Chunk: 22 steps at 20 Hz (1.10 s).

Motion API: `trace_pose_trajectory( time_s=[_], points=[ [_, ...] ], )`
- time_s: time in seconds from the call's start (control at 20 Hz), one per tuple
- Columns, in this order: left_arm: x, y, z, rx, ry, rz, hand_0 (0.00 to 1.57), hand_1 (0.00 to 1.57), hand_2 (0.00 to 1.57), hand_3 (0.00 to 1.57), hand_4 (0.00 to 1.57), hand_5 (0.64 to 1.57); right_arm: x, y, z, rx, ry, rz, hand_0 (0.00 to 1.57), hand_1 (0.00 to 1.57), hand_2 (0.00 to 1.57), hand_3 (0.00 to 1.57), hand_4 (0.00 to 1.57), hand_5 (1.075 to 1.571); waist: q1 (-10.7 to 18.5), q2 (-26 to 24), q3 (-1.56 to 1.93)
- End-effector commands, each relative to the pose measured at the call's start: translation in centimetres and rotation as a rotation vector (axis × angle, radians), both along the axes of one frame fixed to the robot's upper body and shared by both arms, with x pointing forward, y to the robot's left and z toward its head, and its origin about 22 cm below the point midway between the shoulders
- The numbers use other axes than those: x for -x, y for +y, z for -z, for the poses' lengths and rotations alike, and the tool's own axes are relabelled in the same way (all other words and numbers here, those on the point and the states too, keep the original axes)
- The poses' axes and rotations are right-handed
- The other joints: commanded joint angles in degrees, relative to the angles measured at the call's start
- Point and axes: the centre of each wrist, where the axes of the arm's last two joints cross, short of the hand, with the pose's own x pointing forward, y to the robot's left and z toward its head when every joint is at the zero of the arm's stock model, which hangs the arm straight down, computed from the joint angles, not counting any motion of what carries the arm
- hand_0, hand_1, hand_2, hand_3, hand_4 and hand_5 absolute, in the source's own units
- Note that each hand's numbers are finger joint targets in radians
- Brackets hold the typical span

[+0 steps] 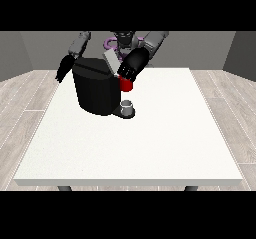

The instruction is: Insert the coffee pod into the coffee machine and close the lid

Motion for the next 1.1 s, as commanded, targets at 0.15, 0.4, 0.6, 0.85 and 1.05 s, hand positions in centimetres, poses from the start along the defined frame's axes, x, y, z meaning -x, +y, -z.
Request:
trace_pose_trajectory(
  time_s=[0.15,0.4,0.6,0.85,1.05],
  points=[
    [-0.1,0.7,1.3,-0.043,0.006,-0.018,1.14,1.14,1.15,1.0,0.0,1.571,0.8,-0.9,1.6,0.009,0.006,-0.006,0.0,0.0,0.0,0.0,0.0,1.571,-0.71,0.97,-0.02],
    [-0.3,0.0,1.2,0.002,-0.051,-0.001,1.11,1.11,1.12,0.97,0.0,1.571,-0.4,1.5,-2.0,0.001,-0.029,-0.001,0.0,0.0,0.0,0.0,0.0,1.571,-0.69,1.22,-0.05],
    [0.2,0.9,-3.1,0.035,-0.127,0.011,1.25,1.25,1.21,0.96,0.0,1.571,-0.9,1.0,-2.4,0.002,-0.046,0.001,0.0,0.0,0.0,0.0,0.04,1.571,-1.5,3.41,-0.03],
    [0.3,1.7,-2.8,0.017,-0.148,0.007,1.22,1.22,1.2,0.98,0.0,1.571,-0.5,0.7,-1.6,0.041,-0.044,-0.027,0.0,0.0,0.0,0.0,0.11,1.571,-2.17,4.26,-0.03],
    [0.6,2.9,-3.8,-0.012,-0.23,-0.018,1.22,1.22,1.17,0.89,0.0,1.571,-0.6,1.6,-3.4,0.043,-0.095,-0.044,0.0,0.0,0.0,0.0,0.22,1.571,-3.9,6.64,-0.04]
  ],
)
